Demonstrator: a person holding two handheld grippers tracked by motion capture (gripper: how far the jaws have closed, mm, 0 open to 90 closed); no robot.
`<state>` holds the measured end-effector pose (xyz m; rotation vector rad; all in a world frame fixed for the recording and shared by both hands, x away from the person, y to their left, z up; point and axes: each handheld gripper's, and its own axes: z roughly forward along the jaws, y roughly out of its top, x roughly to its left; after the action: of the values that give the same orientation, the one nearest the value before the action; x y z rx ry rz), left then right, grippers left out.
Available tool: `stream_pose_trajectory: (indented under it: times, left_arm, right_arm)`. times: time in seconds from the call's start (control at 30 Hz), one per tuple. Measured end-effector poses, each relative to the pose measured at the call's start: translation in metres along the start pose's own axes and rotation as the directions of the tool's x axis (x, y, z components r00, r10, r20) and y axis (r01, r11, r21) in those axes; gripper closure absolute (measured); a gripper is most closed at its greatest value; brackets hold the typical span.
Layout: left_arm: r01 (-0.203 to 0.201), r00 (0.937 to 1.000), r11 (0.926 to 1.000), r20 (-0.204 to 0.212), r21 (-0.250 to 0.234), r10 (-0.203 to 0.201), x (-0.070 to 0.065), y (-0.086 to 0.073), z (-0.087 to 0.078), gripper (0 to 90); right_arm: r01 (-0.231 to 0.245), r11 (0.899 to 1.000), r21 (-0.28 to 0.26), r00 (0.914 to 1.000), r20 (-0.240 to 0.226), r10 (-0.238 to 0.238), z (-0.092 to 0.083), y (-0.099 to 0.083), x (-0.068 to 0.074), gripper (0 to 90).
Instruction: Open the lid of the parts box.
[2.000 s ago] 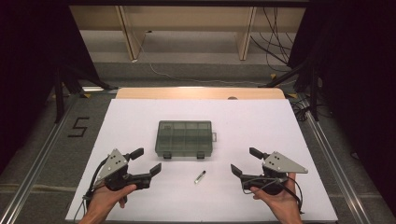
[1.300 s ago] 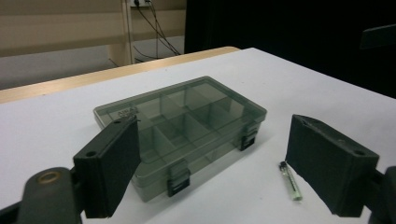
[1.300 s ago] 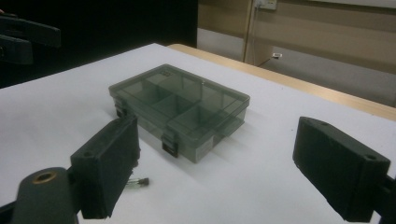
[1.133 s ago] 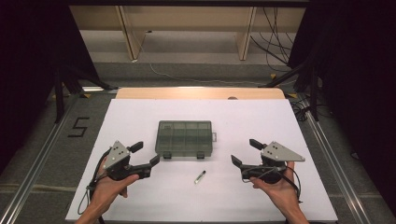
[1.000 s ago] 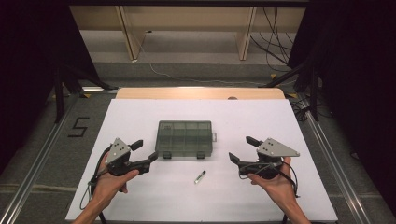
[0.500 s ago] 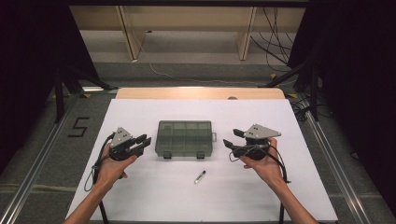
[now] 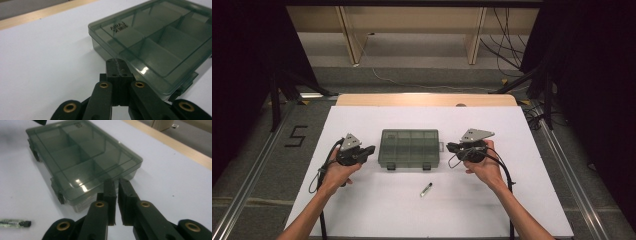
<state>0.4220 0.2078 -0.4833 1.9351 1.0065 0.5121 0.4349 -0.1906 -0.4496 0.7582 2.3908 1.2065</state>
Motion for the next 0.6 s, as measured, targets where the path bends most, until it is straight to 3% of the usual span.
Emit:
stream_pose_trajectory:
  times: [0.23,0.27,0.3,0.33,0.47,0.5,0.6]
  left_arm:
    - [-0.023,0.9994,0.9987,0.027,0.046,0.022,-0.001,-0.002,0.002,89.6]
    - [-0.011,0.9995,0.9995,0.029,0.03,0.01,-0.002,-0.003,0.004,89.6]
    - [-0.041,0.9986,0.9978,0.035,0.051,0.039,0.0,-0.003,0.003,89.6]
    - [-0.038,0.9985,0.9975,0.042,0.059,0.035,0.0,-0.003,0.003,89.7]
    - [-0.023,0.9983,0.9987,0.054,0.046,0.02,-0.001,-0.004,0.004,89.6]
    - [-0.037,0.9977,0.9974,0.059,0.062,0.034,-0.001,-0.004,0.003,89.7]
    - [-0.041,0.9973,0.9978,0.063,0.051,0.038,-0.005,-0.004,0.005,89.6]
  right_arm:
    - [0.052,0.997,0.054,0.9983,-0.029,-0.051,0.015,-0.006,0.001,89.4]
    - [0.055,0.996,0.065,0.998,-0.035,-0.053,0.017,-0.006,0.002,89.5]
    - [0.065,0.995,0.072,0.9971,-0.044,-0.062,0.019,-0.007,0.002,89.7]
    - [0.067,0.994,0.08,0.9968,-0.048,-0.064,0.02,-0.007,0.003,89.8]
    - [0.083,0.991,0.103,0.9951,-0.063,-0.077,0.023,-0.01,0.004,90.0]
    - [0.094,0.99,0.108,0.994,-0.067,-0.087,0.024,-0.01,0.004,90.0]
    - [0.111,0.986,0.122,0.9917,-0.079,-0.102,0.026,-0.012,0.006,90.0]
